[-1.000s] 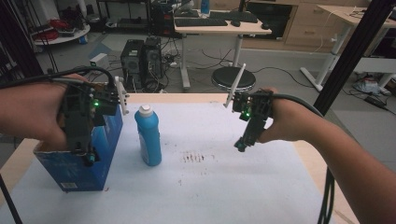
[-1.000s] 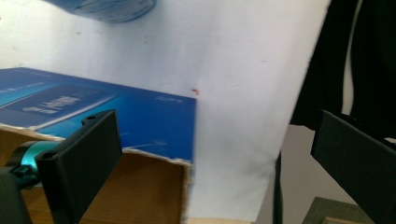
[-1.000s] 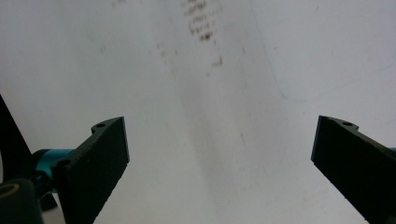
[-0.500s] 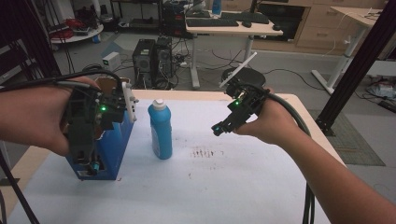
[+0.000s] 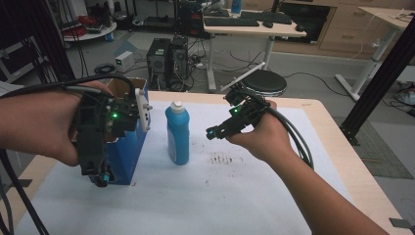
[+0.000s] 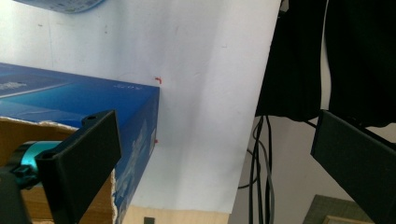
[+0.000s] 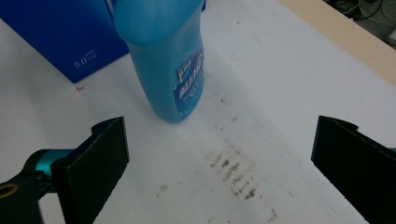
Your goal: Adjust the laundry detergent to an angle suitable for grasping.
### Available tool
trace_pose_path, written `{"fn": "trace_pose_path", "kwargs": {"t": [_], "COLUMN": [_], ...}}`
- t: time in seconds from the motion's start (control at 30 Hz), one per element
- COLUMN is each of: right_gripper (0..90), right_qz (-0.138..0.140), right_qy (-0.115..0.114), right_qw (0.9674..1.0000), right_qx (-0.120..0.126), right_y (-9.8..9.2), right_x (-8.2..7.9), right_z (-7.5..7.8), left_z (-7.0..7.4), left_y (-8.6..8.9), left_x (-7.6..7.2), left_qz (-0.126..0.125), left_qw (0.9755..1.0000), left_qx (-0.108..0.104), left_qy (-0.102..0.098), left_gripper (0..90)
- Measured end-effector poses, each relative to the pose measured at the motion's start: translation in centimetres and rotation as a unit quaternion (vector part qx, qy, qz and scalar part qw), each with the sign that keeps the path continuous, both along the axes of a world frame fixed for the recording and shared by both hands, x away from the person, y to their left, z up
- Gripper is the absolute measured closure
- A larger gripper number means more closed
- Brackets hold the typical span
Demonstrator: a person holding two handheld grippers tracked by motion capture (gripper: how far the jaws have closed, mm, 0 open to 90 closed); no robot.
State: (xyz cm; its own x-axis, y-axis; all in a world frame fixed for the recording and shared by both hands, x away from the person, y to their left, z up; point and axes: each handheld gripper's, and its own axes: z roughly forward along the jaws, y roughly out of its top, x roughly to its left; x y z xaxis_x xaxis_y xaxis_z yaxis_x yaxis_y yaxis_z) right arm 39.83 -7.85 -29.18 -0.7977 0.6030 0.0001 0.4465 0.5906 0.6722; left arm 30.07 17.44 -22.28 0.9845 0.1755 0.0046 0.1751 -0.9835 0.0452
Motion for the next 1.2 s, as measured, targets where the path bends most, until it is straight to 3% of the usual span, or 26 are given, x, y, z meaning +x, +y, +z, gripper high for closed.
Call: {"fn": "trace_pose_path", "kwargs": {"t": [0.1, 0.37, 0.87, 1.2], "right_gripper": [3.1, 3.1, 3.0, 3.1], "right_qz": [-0.007, -0.003, 0.005, -0.021], "right_qy": [-0.002, 0.001, 0.000, -0.015], "right_qw": [0.9998, 0.9992, 0.9985, 0.9979], "right_qx": [0.021, 0.039, 0.054, 0.060], "right_y": [1.2, 3.6, 7.2, 8.9], "right_x": [0.2, 0.8, 1.1, 1.7], "right_z": [-0.3, -1.5, -3.1, -4.1], "left_z": [0.0, 0.1, 0.1, 0.2], "left_y": [0.2, 0.2, 0.4, 0.6], "left_x": [-0.1, -0.1, -0.2, -0.3], "left_qz": [0.002, -0.001, 0.000, 0.001], "left_qw": [1.0000, 1.0000, 1.0000, 1.0000], "left_qx": [0.001, 0.000, 0.002, 0.001], "left_qy": [0.001, 0.001, 0.002, -0.001], "left_gripper": [1.7, 1.7, 1.7, 1.8]}}
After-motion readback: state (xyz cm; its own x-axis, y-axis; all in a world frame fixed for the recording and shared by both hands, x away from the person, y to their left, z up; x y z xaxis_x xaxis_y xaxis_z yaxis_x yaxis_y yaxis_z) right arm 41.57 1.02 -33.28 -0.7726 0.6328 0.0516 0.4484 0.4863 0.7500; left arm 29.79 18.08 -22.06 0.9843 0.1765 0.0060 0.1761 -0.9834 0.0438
